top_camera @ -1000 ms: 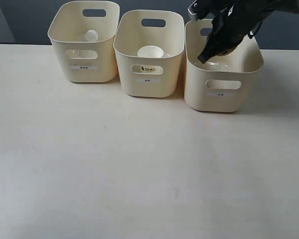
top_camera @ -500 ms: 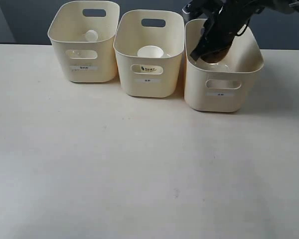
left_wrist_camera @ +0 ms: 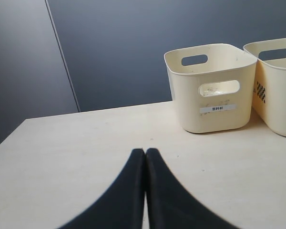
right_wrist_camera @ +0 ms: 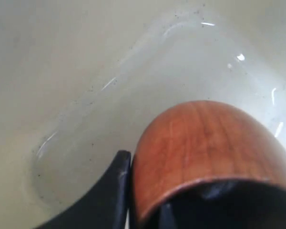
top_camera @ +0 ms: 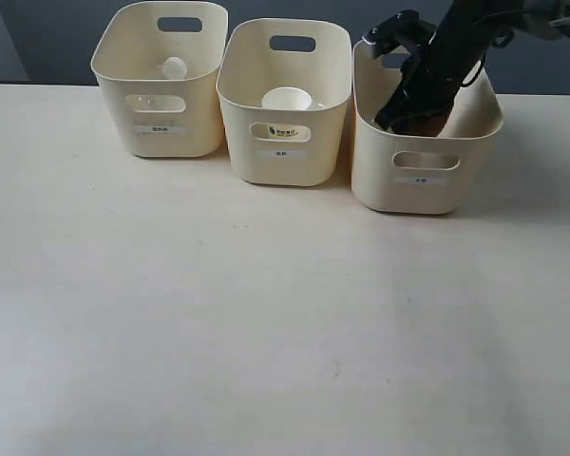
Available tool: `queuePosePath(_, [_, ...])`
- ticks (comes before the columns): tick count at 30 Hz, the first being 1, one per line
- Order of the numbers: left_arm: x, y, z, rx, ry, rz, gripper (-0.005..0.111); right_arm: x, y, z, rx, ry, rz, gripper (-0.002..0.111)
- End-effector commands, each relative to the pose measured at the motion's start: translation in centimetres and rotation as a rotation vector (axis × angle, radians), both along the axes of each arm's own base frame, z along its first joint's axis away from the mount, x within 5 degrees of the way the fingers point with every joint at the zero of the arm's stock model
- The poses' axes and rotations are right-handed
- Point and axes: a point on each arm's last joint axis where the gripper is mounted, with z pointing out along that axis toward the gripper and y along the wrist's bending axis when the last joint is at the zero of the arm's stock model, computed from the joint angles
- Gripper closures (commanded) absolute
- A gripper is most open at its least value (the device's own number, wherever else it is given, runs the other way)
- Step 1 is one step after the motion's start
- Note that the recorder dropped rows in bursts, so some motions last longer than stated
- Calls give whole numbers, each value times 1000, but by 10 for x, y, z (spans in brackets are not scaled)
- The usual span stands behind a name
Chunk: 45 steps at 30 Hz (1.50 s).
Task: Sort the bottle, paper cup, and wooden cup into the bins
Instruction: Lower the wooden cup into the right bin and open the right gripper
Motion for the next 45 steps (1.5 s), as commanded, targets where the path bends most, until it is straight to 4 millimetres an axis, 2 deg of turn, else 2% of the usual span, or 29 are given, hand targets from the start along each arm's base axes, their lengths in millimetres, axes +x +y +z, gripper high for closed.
queuePosePath(1, [0, 0, 0, -1, -10, 1, 107, 4, -3, -6, 4, -6, -14, 109])
queuePosePath(7, [0, 0, 0, -1, -10, 1, 107, 8, -3, -20, 1, -9, -18, 109])
queuePosePath(11, [0, 0, 0, -1, -10, 1, 107, 10, -3, -20, 3, -25, -21, 108])
queuePosePath(13, [0, 0, 0, -1, -10, 1, 107, 10, -3, -20, 3, -31, -20, 101])
queuePosePath(16, [0, 0, 0, -1, -10, 1, 107, 10, -3, -20, 0, -32, -17, 82])
queuePosePath(19, [0, 0, 0, -1, -10, 1, 107, 11, -3, -20, 0, -34, -17, 71])
queuePosePath(31, [0, 0, 0, -1, -10, 1, 107, 12, -3, -18, 2, -51, -21, 70])
queuePosePath(36, [0, 0, 0, -1, -10, 1, 107, 4, -4, 5, 2, -44, -12, 70])
queuePosePath(45, [0, 0, 0, -1, -10, 1, 107, -26, -8, 79, 28, -26, -41, 70])
